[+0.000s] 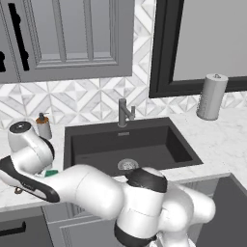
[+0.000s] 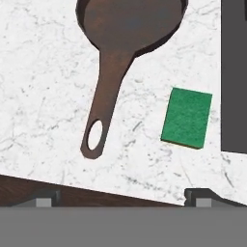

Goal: Pick the pan and sponge and place them into the sink. Then turn on the water.

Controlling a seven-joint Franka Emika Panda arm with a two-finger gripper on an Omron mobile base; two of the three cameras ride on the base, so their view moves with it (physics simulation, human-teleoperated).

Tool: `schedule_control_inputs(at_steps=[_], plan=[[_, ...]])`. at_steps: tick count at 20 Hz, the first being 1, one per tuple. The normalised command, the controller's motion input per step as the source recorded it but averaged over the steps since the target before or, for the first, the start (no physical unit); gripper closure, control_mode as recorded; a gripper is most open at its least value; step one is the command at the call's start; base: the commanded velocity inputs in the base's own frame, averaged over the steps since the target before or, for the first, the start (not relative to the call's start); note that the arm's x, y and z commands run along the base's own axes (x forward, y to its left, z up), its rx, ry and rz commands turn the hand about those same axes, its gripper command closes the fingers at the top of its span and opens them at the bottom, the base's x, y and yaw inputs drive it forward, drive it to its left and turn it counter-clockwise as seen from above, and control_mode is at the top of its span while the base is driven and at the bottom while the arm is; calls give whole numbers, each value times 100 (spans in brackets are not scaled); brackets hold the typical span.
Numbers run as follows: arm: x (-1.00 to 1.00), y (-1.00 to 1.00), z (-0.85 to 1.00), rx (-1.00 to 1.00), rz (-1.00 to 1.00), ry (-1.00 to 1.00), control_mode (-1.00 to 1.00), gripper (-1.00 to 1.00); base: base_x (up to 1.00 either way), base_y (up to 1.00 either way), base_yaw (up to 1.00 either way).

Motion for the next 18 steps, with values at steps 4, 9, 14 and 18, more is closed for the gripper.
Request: schedule_control_inputs(at_steps=[4, 9, 14, 18], plan=[[12, 0, -35, 0, 0, 0, -100, -100, 0, 0, 0], [23, 10, -29, -1, 0, 0, -100, -100, 0, 0, 0], [28, 23, -22, 0, 0, 0, -100, -100, 0, 0, 0], [11, 20, -19, 0, 0, 0, -100, -100, 0, 0, 0]])
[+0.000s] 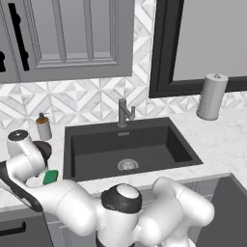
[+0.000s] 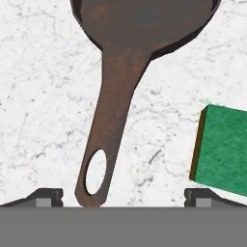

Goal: Pick the pan and sponge and place them into the sink. Then turn on the water.

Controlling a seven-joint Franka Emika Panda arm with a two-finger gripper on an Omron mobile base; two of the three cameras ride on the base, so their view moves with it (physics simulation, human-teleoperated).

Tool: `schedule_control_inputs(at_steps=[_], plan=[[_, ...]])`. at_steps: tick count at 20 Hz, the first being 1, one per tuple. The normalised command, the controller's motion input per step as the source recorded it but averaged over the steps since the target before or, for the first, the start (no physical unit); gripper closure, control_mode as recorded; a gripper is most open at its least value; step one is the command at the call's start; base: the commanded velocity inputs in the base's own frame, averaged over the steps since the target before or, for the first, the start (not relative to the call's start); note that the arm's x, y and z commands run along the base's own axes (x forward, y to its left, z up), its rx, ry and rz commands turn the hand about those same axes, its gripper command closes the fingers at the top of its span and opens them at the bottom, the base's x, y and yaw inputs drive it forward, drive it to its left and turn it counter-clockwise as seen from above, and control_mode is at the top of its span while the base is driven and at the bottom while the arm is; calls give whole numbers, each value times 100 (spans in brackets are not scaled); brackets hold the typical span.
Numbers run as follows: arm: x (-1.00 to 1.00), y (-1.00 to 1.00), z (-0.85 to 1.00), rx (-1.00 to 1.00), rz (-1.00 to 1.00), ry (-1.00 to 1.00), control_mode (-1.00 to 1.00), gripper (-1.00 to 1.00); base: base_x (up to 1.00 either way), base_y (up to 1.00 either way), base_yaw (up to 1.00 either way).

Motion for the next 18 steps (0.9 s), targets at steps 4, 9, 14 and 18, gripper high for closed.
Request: schedule_control_inputs(at_steps=[4, 9, 14, 18], plan=[[9, 31, -14, 0, -1, 0, -100, -100, 0, 0, 0], [7, 8, -8, 0, 0, 0, -100, -100, 0, 0, 0], [1, 5, -23, 0, -1, 0, -100, -100, 0, 0, 0], [11, 18, -34, 0, -1, 2, -100, -100, 0, 0, 0]])
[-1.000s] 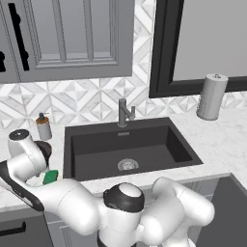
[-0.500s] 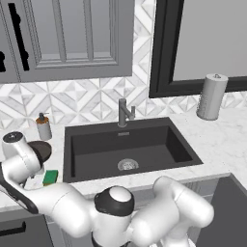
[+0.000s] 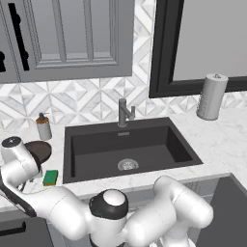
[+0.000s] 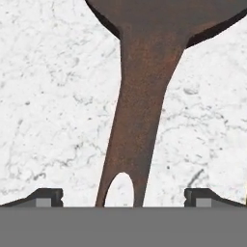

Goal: Pick the pan and sponge and place them into the sink. Then turn on the water.

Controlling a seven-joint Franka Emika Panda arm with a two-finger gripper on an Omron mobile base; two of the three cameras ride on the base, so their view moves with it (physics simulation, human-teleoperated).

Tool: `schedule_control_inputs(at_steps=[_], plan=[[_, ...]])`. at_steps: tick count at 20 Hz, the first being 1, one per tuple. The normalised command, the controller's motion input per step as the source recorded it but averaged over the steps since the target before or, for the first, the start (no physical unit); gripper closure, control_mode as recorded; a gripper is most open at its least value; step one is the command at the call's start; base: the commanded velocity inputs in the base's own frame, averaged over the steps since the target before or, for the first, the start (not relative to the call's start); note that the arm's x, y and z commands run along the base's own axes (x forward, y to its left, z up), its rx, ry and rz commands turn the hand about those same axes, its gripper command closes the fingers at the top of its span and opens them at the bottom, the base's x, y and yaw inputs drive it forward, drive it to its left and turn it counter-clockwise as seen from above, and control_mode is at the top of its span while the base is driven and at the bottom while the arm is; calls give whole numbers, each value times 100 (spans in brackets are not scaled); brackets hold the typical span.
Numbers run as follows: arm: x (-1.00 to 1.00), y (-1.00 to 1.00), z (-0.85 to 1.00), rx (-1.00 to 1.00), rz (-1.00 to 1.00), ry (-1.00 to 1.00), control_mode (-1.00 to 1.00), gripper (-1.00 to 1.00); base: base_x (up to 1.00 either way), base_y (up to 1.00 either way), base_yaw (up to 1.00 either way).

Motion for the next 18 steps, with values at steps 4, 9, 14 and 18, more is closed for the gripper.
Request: schedule_control_inputs(at_steps=[4, 9, 14, 18], plan=[[10, 19, -32, 0, -2, 1, -100, -100, 0, 0, 0], [13, 24, -32, 0, -2, 1, -100, -100, 0, 0, 0], [4, 11, -35, 0, -1, 1, -100, 100, 0, 0, 0], [1, 3, -42, 0, 0, 2, -100, 100, 0, 0, 0]])
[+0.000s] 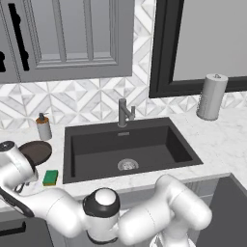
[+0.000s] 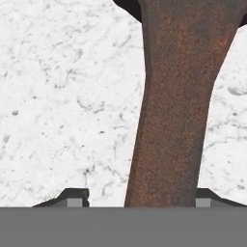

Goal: Pick the pan and sponge and place them into the sink. Then turn on the water.

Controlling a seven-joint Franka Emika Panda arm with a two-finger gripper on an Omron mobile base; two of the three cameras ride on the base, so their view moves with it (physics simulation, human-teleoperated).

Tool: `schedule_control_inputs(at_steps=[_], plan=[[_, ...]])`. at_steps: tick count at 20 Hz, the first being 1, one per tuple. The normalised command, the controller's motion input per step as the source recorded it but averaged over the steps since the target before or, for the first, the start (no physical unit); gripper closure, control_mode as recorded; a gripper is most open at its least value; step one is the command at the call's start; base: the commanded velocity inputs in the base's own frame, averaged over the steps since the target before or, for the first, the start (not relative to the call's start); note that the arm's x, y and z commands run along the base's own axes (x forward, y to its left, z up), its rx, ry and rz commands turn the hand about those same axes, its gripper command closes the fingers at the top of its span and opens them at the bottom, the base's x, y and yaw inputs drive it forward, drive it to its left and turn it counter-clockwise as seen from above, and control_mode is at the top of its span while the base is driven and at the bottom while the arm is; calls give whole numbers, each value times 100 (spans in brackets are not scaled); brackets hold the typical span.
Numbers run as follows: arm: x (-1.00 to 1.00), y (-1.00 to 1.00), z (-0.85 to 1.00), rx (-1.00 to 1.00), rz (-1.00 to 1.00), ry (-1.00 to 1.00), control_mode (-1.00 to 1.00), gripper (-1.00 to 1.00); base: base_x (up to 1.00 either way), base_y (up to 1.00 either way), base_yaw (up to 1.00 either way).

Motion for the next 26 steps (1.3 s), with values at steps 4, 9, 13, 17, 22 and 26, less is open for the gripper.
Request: schedule_control_inputs(at_steps=[4, 9, 13, 17, 22, 26], plan=[[0, 0, -38, 0, 0, 3, -100, 100, 0, 0, 0], [0, -2, -4, 0, -2, 0, -100, 100, 0, 0, 0], [-1, -9, 9, 0, -12, -10, -100, 100, 0, 0, 0], [0, -43, 12, 0, -14, -14, -100, 100, 0, 0, 0], [0, -47, 41, 0, -11, -26, -100, 100, 0, 0, 0], [0, -56, 50, 0, -13, -31, -100, 100, 0, 0, 0]])
